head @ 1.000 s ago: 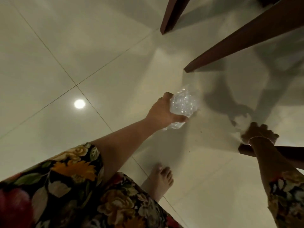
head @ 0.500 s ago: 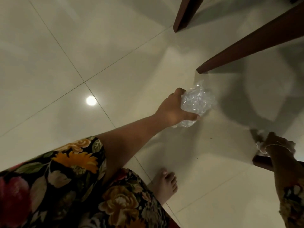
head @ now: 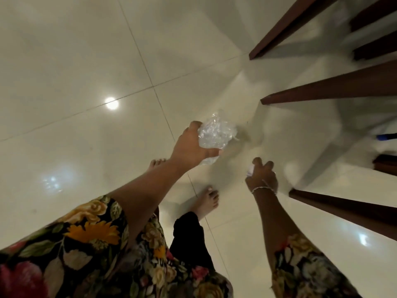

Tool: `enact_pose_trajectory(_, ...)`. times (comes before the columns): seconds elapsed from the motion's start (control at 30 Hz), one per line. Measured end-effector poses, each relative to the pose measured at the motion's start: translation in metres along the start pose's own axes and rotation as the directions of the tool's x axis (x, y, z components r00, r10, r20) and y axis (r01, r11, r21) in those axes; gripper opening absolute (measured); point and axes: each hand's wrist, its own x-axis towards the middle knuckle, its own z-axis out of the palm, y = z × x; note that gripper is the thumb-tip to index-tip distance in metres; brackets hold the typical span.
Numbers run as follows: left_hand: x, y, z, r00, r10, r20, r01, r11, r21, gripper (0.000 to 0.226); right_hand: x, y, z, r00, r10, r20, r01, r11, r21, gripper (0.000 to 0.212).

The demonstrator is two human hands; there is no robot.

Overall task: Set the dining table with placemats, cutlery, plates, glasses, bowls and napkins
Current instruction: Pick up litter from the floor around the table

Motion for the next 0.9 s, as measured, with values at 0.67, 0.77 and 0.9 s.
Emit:
enact_pose_trajectory(0.67, -0.346, -0.031, -0.276, 0.958, 0.014, -0.288, -0.066, 0.983, -0.173, 0.080, -0.438, -0.188, -0.092, 0.887, -0.357, -0.292, 0.387, 0.921, 0.050, 0.047)
enact_pose_trajectory(0.77, -0.400, -0.038, -0.306, 0.955, 0.030, -0.296, -0.078, 0.986, -0.149, 0.080, -0.501, -0.192, -0.102, 0.888, -0.328, -0.321, 0.381, 0.917, 0.116, 0.046)
enact_pose_trajectory(0.9, -0.440, -0.028, -0.361, 0.941, 0.076, -0.329, -0.135, 0.978, -0.159, 0.076, -0.548, -0.219, -0.131, 0.860, -0.337, -0.384, 0.414, 0.900, 0.137, 0.053)
